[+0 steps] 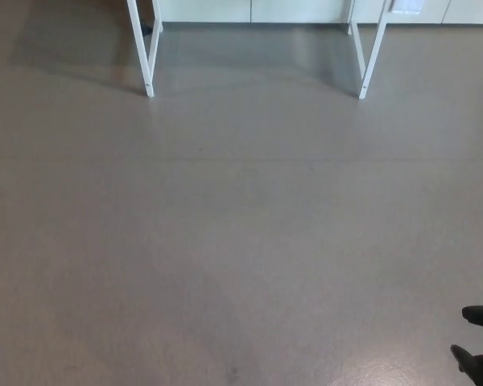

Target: The robot walk towards a table in front and uses its left hand to pick up the pot from the base and places it on the table

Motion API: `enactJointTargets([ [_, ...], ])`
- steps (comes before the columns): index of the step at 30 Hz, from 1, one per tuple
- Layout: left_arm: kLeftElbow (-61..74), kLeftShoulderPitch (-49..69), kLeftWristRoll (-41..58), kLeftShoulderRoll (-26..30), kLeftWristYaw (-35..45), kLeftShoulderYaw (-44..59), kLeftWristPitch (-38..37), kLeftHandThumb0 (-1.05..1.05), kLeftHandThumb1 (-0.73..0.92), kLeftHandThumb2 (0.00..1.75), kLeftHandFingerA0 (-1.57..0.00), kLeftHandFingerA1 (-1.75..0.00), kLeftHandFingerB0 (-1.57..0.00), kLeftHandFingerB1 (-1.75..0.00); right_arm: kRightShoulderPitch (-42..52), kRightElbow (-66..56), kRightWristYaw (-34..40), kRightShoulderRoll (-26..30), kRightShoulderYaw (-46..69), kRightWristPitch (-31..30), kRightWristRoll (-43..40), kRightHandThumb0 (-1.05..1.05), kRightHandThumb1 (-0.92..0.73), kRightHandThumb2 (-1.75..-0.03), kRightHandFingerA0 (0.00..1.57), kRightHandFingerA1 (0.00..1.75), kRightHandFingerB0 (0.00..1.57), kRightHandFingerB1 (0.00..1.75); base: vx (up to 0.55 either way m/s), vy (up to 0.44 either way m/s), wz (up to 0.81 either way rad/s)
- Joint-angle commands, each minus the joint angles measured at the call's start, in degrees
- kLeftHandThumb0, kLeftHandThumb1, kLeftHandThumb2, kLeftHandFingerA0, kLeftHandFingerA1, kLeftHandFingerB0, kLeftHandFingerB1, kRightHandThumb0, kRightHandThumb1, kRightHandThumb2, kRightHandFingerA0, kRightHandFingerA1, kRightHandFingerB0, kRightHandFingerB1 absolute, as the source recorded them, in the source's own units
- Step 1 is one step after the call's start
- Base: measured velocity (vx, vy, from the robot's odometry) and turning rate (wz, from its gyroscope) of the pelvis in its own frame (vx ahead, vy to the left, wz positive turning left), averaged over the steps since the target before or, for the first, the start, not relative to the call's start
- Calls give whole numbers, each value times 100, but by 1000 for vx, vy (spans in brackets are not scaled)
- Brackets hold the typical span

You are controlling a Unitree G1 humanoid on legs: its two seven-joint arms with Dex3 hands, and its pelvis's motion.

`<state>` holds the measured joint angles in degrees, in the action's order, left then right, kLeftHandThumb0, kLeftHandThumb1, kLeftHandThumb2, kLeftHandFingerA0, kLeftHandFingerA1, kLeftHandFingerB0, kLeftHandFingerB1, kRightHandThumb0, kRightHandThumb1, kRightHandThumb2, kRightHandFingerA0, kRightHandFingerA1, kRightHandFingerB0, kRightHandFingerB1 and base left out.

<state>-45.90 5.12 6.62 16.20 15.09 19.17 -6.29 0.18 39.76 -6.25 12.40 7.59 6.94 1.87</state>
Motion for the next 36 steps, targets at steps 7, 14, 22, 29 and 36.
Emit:
enactJointTargets([
  [7, -155, 184, 179, 123, 351, 32, -467, 58, 65, 59, -39, -64, -39, -49, 209, 2, -37, 46, 3, 238, -62, -79, -23, -85, 62, 106, 34, 89, 0, 0, 0],
  [14, -173, 353, 205, 99, 438, 32, -546, 57, 63, 59, -37, -64, -38, -49, 416, -4, -25, 97, -79, 266, 42, -80, -20, -98, 65, 95, 20, 72, 0, 0, 0],
  [22, -160, 574, 2, 119, 325, -127, -719, 47, 31, 80, -29, -60, -34, -57, 524, 208, 84, 286, -354, 253, 333, -89, -27, -75, 52, 96, 32, 85, 93, -3, 7],
  [29, -255, 793, -64, 163, 278, -288, -813, 43, 44, 53, -28, -55, -37, -44, 707, 381, 294, 422, -638, 497, 578, -91, -24, -83, 54, 89, 43, 81, 102, 204, -13],
  [36, -452, 853, -72, 203, 276, -387, -1040, 42, 41, 52, -30, -55, -40, -45, 801, 274, 261, 418, -675, 368, 526, -86, -23, -81, 50, 94, 47, 87, 181, 245, -1],
])
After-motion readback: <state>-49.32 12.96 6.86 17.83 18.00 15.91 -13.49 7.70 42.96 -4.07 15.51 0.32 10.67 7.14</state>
